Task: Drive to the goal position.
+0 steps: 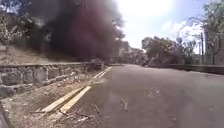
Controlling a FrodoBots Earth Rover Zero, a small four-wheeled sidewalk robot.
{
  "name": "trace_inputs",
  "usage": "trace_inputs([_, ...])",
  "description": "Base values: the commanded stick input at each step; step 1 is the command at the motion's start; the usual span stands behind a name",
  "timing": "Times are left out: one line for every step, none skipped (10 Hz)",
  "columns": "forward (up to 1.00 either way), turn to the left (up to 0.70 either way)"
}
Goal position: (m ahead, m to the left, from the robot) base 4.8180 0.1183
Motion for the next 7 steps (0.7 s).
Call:
trace_inputs([0.50,0.00])
trace_inputs([0.50,0.00])
trace_inputs([0.50,0.00])
trace_inputs([0.50,0.00])
trace_inputs([0.50,0.00])
trace_inputs([0.50,0.00])
trace_inputs([0.50,0.00])
